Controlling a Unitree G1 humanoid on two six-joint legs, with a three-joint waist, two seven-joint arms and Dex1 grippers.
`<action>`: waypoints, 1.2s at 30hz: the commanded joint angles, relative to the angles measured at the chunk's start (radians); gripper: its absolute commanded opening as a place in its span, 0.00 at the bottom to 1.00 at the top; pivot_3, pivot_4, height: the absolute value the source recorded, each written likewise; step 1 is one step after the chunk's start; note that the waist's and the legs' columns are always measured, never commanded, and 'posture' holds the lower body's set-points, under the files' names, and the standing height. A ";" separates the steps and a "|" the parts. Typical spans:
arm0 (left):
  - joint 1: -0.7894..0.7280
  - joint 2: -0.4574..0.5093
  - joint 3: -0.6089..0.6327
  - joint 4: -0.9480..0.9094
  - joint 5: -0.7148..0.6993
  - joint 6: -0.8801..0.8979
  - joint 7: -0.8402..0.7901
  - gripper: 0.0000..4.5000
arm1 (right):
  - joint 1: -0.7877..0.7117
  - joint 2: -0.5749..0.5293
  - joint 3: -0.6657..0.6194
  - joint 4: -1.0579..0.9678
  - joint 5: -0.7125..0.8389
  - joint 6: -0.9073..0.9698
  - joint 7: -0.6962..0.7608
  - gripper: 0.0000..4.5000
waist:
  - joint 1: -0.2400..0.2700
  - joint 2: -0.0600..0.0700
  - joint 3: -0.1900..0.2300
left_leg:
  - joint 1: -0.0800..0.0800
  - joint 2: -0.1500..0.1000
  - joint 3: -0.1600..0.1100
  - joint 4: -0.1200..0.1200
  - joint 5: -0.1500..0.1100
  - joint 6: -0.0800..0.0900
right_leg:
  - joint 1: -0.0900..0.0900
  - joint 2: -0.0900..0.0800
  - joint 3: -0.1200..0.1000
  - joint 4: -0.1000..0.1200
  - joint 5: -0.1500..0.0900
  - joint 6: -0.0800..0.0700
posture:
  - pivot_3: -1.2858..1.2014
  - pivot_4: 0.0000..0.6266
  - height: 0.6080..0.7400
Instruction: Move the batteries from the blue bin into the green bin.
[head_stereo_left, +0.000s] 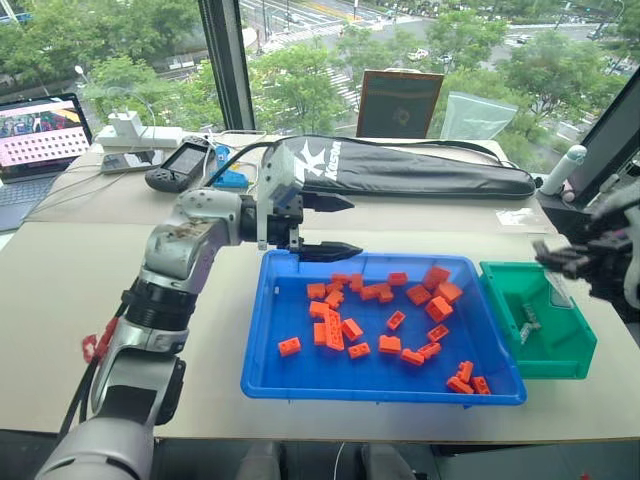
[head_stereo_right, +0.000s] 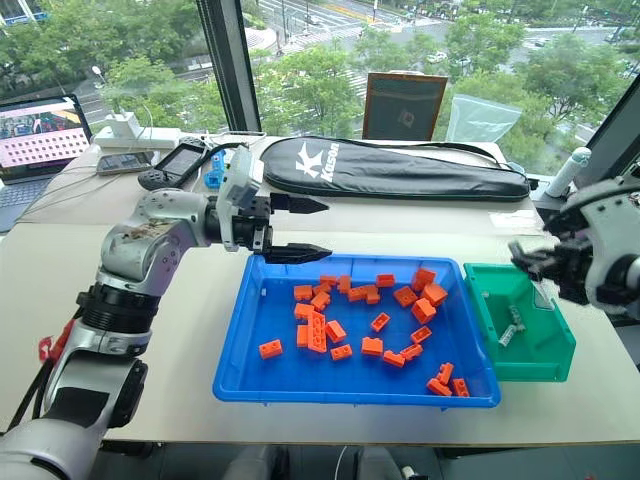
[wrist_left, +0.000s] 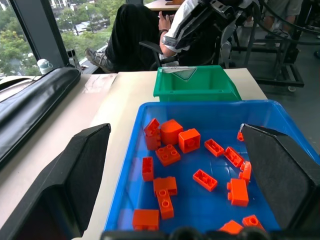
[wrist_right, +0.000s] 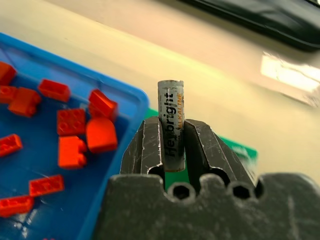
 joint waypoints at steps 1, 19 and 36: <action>-0.021 -0.004 0.023 -0.026 -0.009 -0.004 0.024 1.00 | 0.037 0.036 -0.039 -0.059 -0.034 -0.097 -0.011 0.07 | -0.004 0.000 0.000 | 0.000 0.000 0.000 0.000 0.000 0.000 | 0.000 0.000 0.001 0.000 0.000 0.000 | 0.52 0.24 0.95; -0.027 0.087 0.097 0.062 0.077 -0.095 0.126 1.00 | -0.035 0.127 -0.132 -0.013 -0.085 -0.424 0.023 0.86 | -0.002 0.002 0.000 | 0.002 -0.001 0.000 0.000 0.000 0.000 | 0.000 0.001 0.003 0.000 0.000 0.000 | 0.52 0.24 0.95; 0.262 0.154 0.257 -0.004 -0.025 0.043 0.207 1.00 | -0.055 0.269 -0.115 0.107 0.097 -0.424 0.059 0.86 | 0.000 0.002 0.000 | 0.003 0.001 0.000 0.000 0.000 0.000 | 0.002 0.002 0.002 0.001 0.000 0.000 | 0.52 0.24 0.95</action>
